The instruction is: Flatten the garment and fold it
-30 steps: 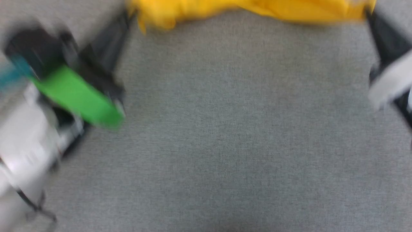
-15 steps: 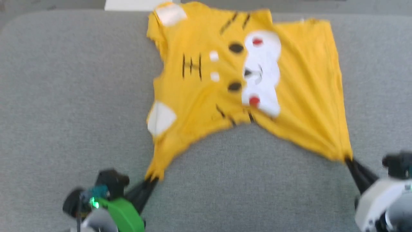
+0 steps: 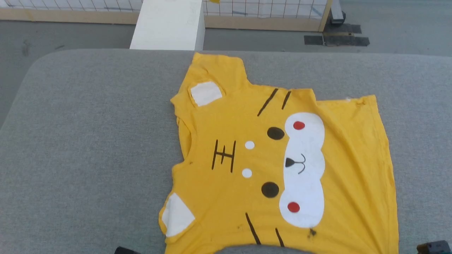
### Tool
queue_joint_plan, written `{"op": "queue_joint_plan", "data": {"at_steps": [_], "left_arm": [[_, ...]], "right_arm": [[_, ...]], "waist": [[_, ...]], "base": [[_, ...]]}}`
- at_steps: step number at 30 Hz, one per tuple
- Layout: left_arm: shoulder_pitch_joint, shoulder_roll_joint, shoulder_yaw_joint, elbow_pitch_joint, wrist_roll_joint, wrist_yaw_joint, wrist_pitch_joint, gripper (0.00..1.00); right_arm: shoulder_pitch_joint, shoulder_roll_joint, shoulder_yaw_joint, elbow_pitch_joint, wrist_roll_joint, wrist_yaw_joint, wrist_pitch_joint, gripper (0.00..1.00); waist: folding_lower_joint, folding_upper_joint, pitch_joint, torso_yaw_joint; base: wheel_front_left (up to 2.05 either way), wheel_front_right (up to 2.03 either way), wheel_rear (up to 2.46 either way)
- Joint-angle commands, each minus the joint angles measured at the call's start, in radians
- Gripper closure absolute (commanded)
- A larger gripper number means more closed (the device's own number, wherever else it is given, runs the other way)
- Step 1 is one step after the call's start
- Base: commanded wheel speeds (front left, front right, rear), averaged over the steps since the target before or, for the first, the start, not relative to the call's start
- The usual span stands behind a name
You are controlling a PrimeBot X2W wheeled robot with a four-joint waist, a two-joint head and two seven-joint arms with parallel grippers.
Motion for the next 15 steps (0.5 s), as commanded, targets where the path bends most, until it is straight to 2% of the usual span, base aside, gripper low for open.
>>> {"op": "queue_joint_plan", "data": {"at_steps": [1, 8, 15], "left_arm": [[0.023, 0.007, -0.004, 0.003, -0.016, 0.008, 0.013, 1.00], [0.064, 0.030, -0.007, -0.022, -0.082, 0.021, 0.064, 1.00], [0.024, 0.058, 0.050, -0.067, -0.046, 0.037, -0.010, 1.00]], "right_arm": [[0.029, -0.003, 0.003, 0.011, 0.012, -0.001, 0.027, 1.00], [0.079, 0.002, -0.003, -0.009, 0.031, -0.001, 0.099, 1.00], [0.052, 0.005, -0.026, -0.062, 0.014, -0.001, 0.059, 1.00]], "waist": [[0.0001, 0.0000, -0.014, 0.001], [0.0001, 0.0000, -0.039, 0.007], [0.0001, 0.0000, -0.052, 0.016]], "base": [[0.00, 0.00, 0.00], [0.00, 0.00, 0.00], [0.00, 0.00, 0.00]]}}
